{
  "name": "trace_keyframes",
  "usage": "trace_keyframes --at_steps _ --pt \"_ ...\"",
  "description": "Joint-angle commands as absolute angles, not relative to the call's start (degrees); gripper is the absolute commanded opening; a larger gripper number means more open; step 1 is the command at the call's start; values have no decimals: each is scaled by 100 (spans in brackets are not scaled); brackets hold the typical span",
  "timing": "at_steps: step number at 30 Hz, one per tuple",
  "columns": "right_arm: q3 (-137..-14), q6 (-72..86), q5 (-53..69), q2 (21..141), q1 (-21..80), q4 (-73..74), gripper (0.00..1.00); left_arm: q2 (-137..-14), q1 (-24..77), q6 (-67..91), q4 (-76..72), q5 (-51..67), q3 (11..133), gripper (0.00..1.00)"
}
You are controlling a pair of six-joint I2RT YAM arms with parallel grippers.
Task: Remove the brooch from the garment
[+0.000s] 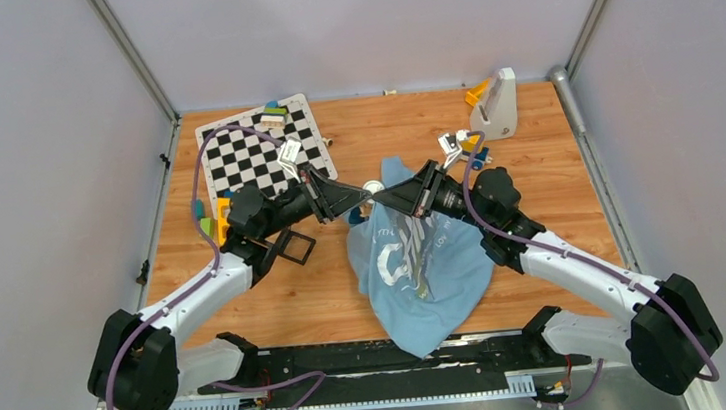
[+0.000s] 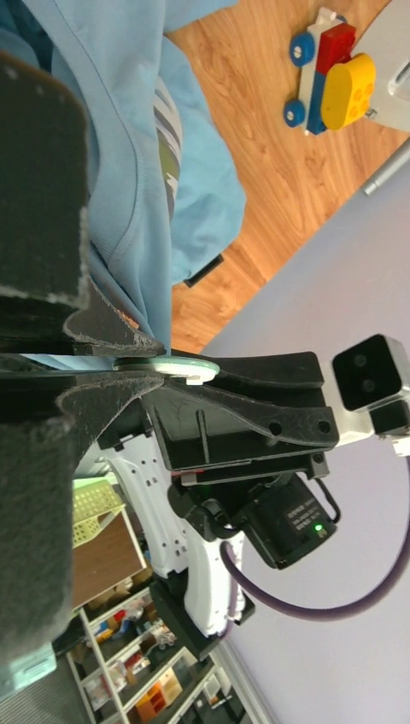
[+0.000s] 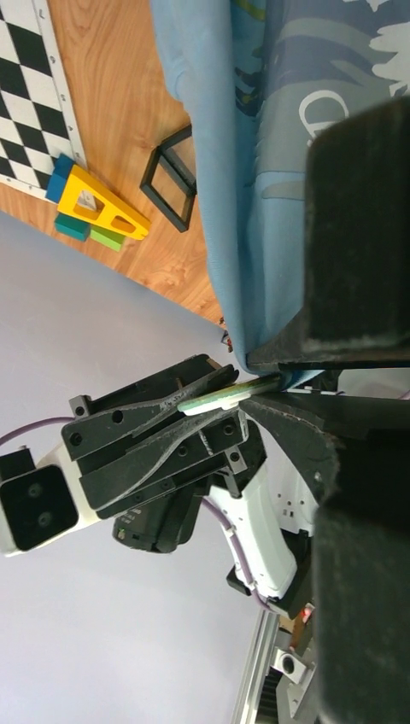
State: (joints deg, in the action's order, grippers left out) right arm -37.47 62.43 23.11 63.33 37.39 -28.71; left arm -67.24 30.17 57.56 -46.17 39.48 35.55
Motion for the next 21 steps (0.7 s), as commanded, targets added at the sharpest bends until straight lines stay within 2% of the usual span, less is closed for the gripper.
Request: trace_keyframes --at_steps 1,7,10,13,17,21 --pt "-3972 6169 3142 6355 3757 -2712 12 -6652 3199 5120 -4082 4912 3845 0" --pt "-4074 5569 3686 6292 3704 -2370 10 -6719 3194 4972 -3664 5074 3981 0" --pt "-4155 5262 3672 6191 3701 -1993 3 -6727 3199 4971 -3615 5114 4015 0" --pt "-4070 5138 3562 6012 3684 -1814 0 -6663 3195 5037 -3639 5102 4010 16" --pt "-4071 4953 3702 5845 3672 -1525 0 -6819 3141 5615 -4311 5385 3969 28" --pt "-4109 4821 3895 5757 3650 -1308 0 -7124 3059 6567 -5661 5725 3844 40"
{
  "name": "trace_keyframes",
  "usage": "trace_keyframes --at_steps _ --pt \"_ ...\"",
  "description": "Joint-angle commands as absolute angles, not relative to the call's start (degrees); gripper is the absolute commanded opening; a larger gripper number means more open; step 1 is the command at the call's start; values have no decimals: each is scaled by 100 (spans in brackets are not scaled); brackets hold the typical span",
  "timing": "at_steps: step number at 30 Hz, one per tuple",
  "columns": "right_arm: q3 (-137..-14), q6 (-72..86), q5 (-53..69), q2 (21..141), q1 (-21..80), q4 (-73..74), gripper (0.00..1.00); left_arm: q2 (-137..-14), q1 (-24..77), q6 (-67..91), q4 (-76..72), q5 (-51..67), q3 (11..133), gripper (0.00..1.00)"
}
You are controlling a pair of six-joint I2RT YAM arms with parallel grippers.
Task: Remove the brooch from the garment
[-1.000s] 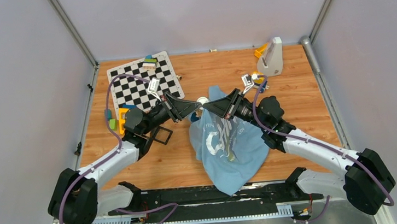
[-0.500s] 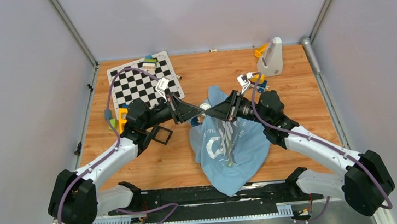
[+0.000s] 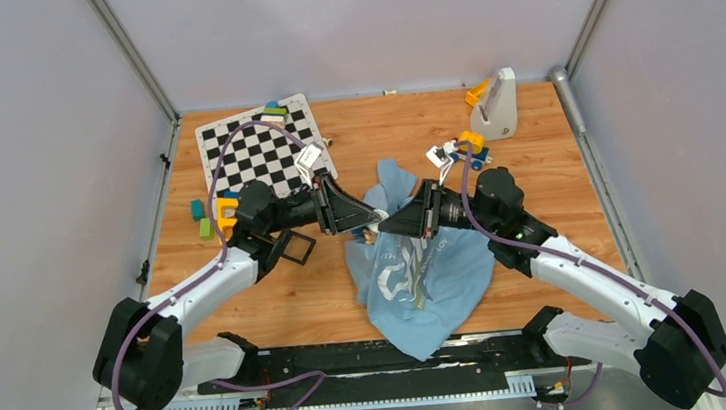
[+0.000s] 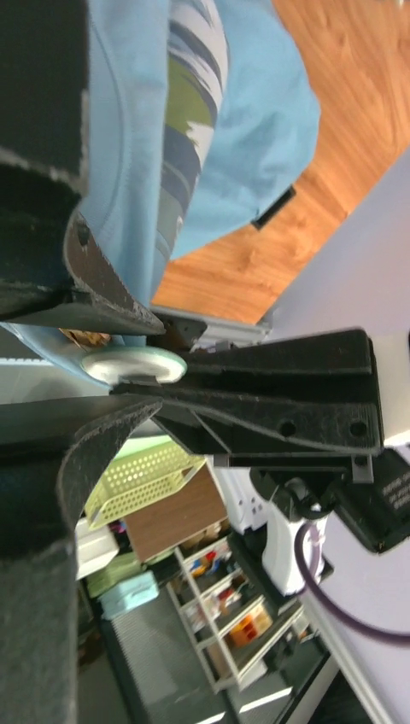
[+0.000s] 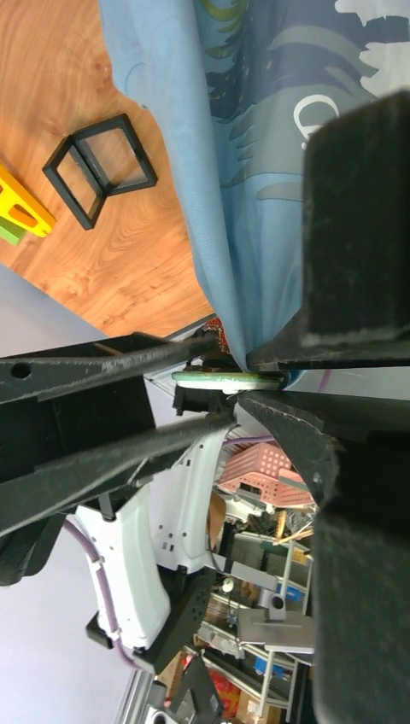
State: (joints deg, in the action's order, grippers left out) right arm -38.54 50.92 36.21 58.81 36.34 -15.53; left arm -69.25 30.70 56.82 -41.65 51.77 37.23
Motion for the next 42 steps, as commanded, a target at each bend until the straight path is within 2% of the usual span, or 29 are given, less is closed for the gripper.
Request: trace_keyframes --at_steps 1,2,4,5,7,11,20,24,26,27,28,31,35,39,42 --pt "-4105 4810 3941 5752 3648 -1302 0 -7217 3052 6807 -5999 5793 3824 41" --pt "-4111 4802 3980 5749 3640 -1289 0 -7256 3051 6902 -6128 5823 3824 41" --pt "-4113 4793 4022 5743 3621 -1283 0 -7331 3044 7050 -6308 5887 3834 30" --pt "-4118 4796 4025 5736 3617 -1275 0 -7350 3044 7027 -6277 5917 3833 22" --pt "-4113 4803 4010 5723 3597 -1274 0 -7330 3044 6941 -6146 5942 3821 16" --pt "-4074 4810 3918 5665 3556 -1283 0 -7174 3041 6605 -5667 5983 3790 25" --pt "-3969 4932 3835 5571 3464 -1424 0 -6823 3012 5887 -4554 5931 3770 29" --pt "-3988 4960 3901 5631 3463 -1474 0 -6830 3015 5788 -4356 5933 3798 22" --pt "-3987 4959 3907 5649 3463 -1497 0 -6839 3015 5726 -4259 5939 3835 12" --pt "-3987 4946 3936 5658 3463 -1514 3 -6825 3015 5684 -4195 5925 3856 2" --pt "-3990 4925 3975 5669 3463 -1518 14 -6814 3015 5512 -3883 5903 3917 0" --pt "-3962 4834 3980 5652 3462 -1458 44 -6639 3014 4765 -2628 5477 4183 0" --pt "-3844 4502 3420 5510 3462 -1111 72 -6384 3015 3541 -478 4367 4749 0" --pt "-3597 3852 2816 5526 3467 -958 80 -6378 3015 2765 1068 3157 5231 0" --pt "-3488 3556 2755 5778 3497 -1057 81 -6489 3014 2419 1818 2548 5531 0"
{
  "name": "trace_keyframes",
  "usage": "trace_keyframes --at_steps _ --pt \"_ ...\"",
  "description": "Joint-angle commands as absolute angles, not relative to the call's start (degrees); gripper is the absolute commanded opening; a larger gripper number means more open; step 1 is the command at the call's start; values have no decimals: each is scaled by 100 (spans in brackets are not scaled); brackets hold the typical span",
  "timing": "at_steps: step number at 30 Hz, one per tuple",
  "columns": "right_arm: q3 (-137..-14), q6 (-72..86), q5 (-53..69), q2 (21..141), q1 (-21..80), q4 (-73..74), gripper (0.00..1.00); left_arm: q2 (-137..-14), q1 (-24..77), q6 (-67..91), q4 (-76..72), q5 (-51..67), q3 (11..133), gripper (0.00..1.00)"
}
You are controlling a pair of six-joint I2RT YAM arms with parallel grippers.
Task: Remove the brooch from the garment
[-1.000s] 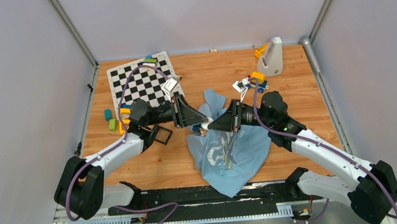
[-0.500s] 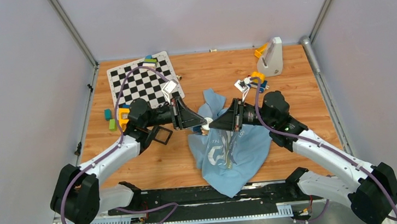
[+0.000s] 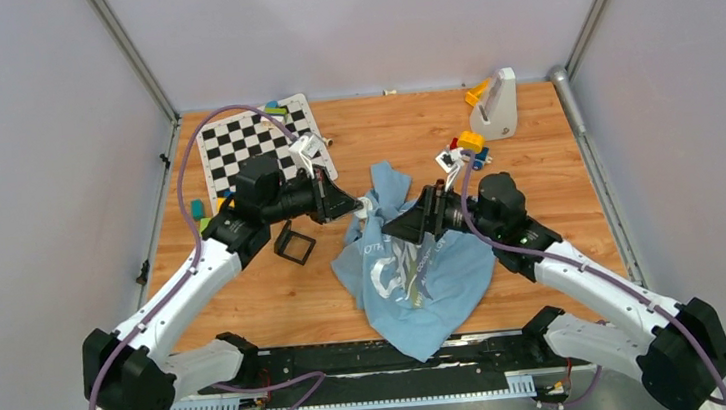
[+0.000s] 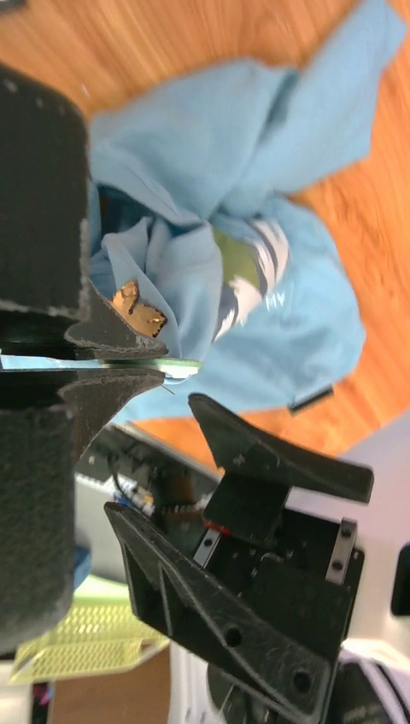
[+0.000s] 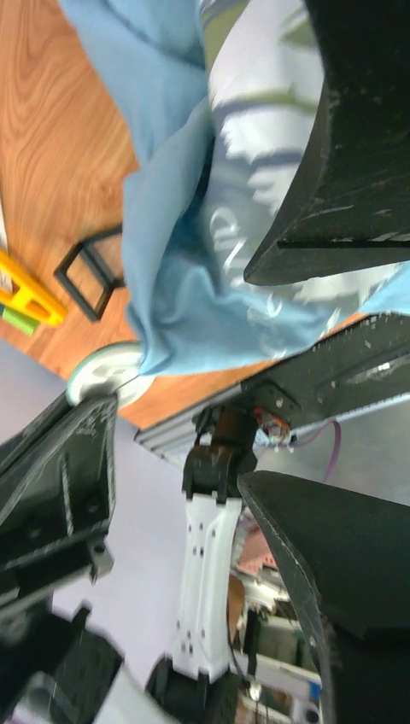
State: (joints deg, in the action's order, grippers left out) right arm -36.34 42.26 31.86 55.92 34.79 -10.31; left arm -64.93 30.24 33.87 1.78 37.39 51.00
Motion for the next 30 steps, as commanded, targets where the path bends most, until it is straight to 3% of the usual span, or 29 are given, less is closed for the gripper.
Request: trace_keyframes --at_steps 1,10,12,14,19,24,30 --pt "-3481 3471 2702 5895 3533 -1096 79 -6568 3015 2323 2043 2478 5582 0" --pt "-3980 3246 2084 7306 4228 -1402 68 -6898 3014 2028 2708 2033 5945 0" --pt "-4133 3233 1997 7550 4359 -1410 62 -6893 3015 2044 2730 2016 5940 0" --pt "-4261 3275 1843 7746 4415 -1351 50 -6872 3015 2043 2779 1990 5943 0" --pt "-4587 3410 1543 8029 4412 -1130 2 -6870 3015 1944 3016 1827 5959 0" --pt "-5068 3635 673 8084 4247 -535 0 -7028 3015 1914 3221 1780 5963 0" --pt "-5429 3551 977 8038 3885 -243 0 -7017 3015 1912 3579 1629 6060 0"
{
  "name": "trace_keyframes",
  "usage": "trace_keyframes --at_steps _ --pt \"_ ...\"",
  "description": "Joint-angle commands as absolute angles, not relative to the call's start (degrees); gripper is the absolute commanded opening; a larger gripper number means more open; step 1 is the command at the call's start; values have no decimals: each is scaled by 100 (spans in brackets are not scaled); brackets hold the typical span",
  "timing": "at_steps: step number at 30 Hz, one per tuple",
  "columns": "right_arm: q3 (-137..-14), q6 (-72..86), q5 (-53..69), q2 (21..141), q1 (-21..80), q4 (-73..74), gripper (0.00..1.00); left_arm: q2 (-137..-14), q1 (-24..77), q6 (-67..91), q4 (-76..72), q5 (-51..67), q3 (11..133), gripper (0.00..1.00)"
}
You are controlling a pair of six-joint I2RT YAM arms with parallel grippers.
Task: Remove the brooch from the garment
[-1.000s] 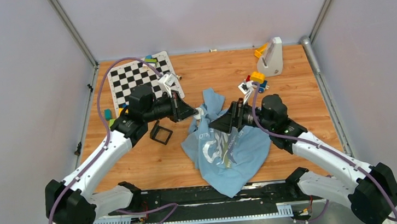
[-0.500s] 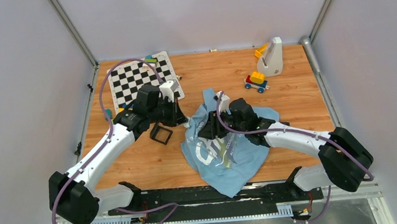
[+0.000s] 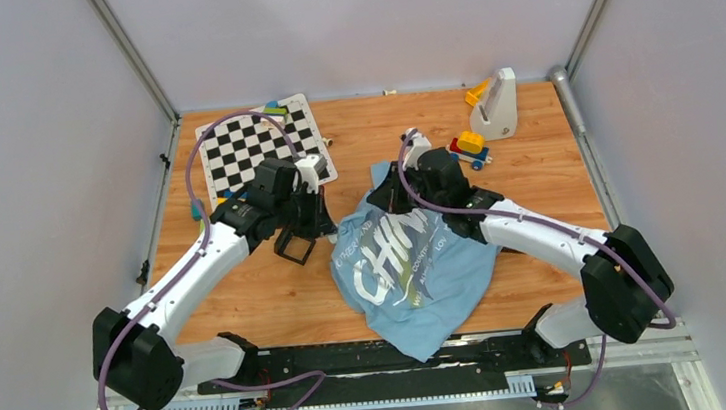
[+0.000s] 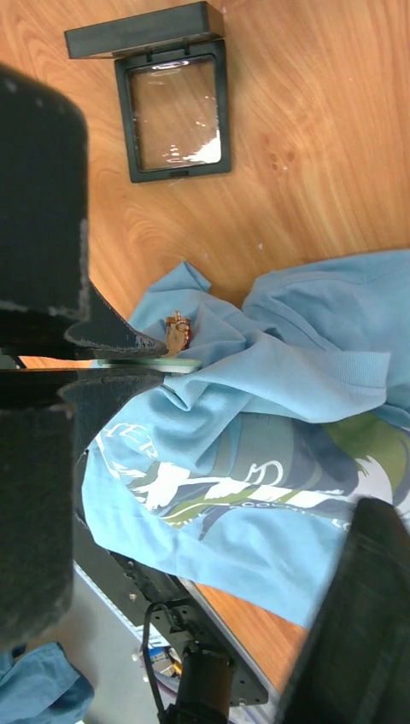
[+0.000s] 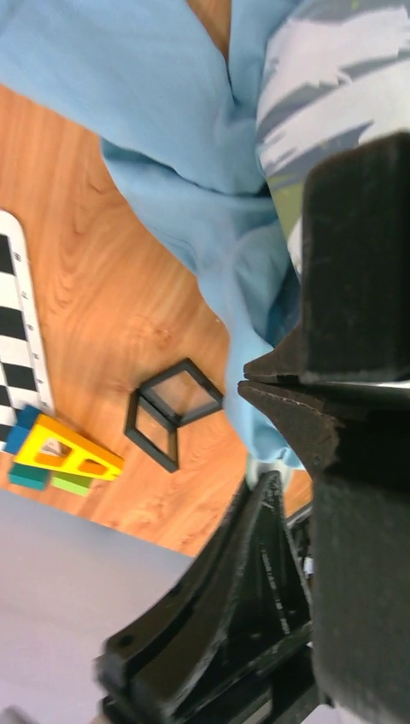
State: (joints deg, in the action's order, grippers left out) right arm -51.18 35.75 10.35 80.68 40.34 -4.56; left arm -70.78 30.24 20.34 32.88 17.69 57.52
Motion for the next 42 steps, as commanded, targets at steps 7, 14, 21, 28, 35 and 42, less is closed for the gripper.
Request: trace_keyframes --at_steps 7,14,21,28,35,42 --pt "-5304 2889 2168 8114 3986 -44 92 -6679 3015 1783 4293 1059 6349 0" --pt "-5333 2822 1937 8408 4312 278 82 -6630 3012 1662 4588 1034 6443 0" --pt "-5694 2693 1846 8779 4456 547 44 -6610 3012 1629 4614 992 6522 0" --pt "-5864 3067 1532 8661 4156 619 0 -6753 3012 1544 4622 997 6520 0" --pt "-6517 3393 2046 8771 3304 606 0 -6888 3015 1590 4428 1161 6397 0" --pt "-6789 2444 3293 8732 3383 815 77 -6945 3015 1528 4467 1139 6418 0"
